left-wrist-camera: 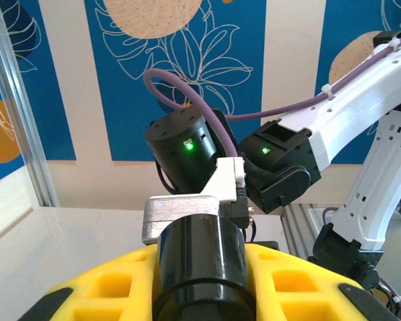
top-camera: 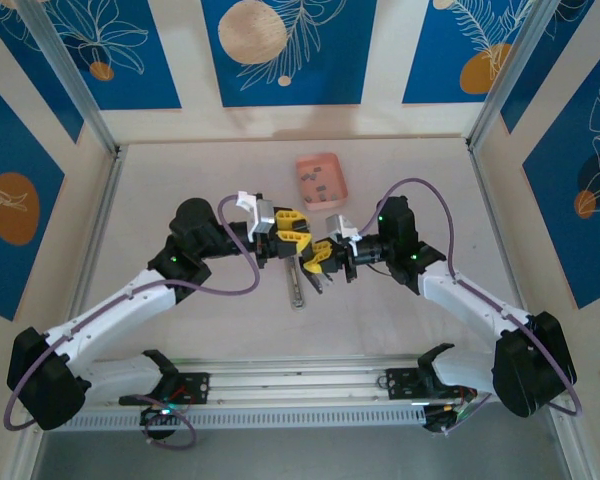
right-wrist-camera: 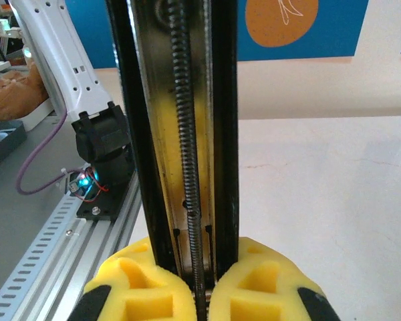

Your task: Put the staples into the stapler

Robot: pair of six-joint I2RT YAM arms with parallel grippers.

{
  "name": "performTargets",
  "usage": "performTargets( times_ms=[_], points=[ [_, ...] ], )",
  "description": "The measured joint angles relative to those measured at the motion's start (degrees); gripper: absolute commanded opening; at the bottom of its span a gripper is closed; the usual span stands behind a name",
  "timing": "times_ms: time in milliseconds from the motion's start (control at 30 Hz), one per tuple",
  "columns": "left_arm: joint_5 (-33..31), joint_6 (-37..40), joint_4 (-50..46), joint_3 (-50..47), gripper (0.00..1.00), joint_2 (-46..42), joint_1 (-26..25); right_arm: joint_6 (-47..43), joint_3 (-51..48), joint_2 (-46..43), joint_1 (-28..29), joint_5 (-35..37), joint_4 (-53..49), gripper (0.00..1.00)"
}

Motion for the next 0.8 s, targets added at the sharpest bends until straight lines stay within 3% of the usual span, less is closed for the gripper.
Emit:
performTargets(
  times_ms=[133, 233, 533, 667, 800],
  points=[
    [-2.4, 0.1, 1.2, -0.6, 0.65, -0.1, 0.0, 1.9, -0.2, -0.2, -0.1, 1.6, -0.1, 0.0],
    [-5.7, 0.5, 2.5, -1.9, 0.8, -1.1, 0.0, 5.9, -1.7, -1.9, -0.1, 6.5, -0.9, 0.0],
    [-22.5, 1.3, 2.9, -9.4, 0.86, -6.1, 0.0, 25.4, -2.8, -8.7, 1.7, 34.0, -14.5, 0.0],
    [-31.4, 1.3, 0.7, -12.5, 0.86, -7.5, 0.0, 32.1, -0.9, -7.3, 2.7, 45.5, -25.4, 0.0],
    [-35.8, 1.8, -1.6, -13.4, 0.86, -8.2, 0.0, 36.6, 2.6, -2.7, 2.4, 54.1, -33.8, 0.0]
  ],
)
